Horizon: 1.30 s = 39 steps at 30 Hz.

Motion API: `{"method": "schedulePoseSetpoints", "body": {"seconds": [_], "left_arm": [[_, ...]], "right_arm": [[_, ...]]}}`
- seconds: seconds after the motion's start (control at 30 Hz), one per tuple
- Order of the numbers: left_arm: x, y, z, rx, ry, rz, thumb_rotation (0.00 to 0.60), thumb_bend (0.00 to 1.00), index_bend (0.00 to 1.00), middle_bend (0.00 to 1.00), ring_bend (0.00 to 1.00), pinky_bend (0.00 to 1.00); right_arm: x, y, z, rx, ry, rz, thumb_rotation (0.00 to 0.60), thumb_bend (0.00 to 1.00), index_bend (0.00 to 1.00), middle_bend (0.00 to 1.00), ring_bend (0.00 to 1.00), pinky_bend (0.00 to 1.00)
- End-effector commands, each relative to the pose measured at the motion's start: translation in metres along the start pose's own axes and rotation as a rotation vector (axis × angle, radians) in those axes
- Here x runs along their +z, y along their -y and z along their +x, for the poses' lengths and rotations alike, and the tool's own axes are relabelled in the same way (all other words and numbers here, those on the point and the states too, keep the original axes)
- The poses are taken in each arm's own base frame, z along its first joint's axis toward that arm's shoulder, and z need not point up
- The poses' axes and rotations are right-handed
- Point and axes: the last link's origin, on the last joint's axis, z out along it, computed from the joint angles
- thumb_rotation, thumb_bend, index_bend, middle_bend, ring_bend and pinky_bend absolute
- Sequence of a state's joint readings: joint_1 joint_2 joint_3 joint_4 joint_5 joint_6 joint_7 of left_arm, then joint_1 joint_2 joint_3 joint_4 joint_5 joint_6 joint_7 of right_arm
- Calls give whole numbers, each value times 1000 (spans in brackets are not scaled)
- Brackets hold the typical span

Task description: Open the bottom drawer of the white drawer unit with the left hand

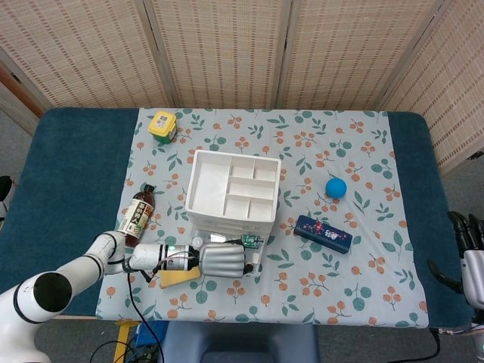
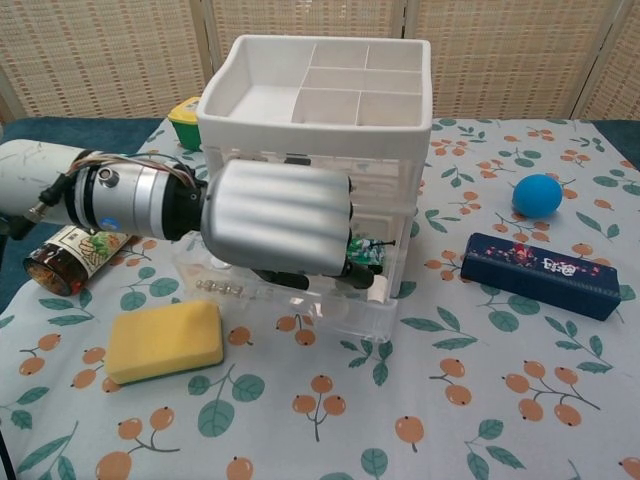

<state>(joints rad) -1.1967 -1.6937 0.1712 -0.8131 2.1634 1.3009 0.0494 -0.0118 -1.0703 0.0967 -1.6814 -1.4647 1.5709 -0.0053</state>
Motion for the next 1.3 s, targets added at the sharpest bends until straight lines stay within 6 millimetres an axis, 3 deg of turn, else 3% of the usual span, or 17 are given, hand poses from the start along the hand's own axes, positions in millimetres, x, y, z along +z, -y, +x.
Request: {"method": "schedulePoseSetpoints", "body": {"seconds": [0.03, 0.47, 0.8, 1.17, 1.3], "left_arm": [[2, -1, 1, 4, 9, -21, 600, 208, 495, 958, 985, 1000], [11, 5, 6, -9, 36, -56, 600, 208, 487, 954, 981, 1000], [15, 3, 6, -36, 49, -46, 600, 208, 340, 939, 981, 1000], [21, 3, 5, -57, 63, -44, 600, 208, 350, 937, 981, 1000], [22, 3, 5, -62, 65, -53, 600, 208, 405, 937, 981, 1000]], "right_arm": [[0, 0, -1, 1, 2, 1, 600, 262, 0, 81, 49, 115], [-1, -2, -3, 4, 3, -12, 600, 263, 0, 81, 49, 115], [-1, -5, -3, 6, 5, -18, 600, 263, 0, 81, 49, 115], [-1, -6, -4, 7, 6, -23, 600, 265, 0, 81, 49, 115], [0, -6, -4, 7, 7, -25, 600, 266, 0, 81, 49, 115]]}}
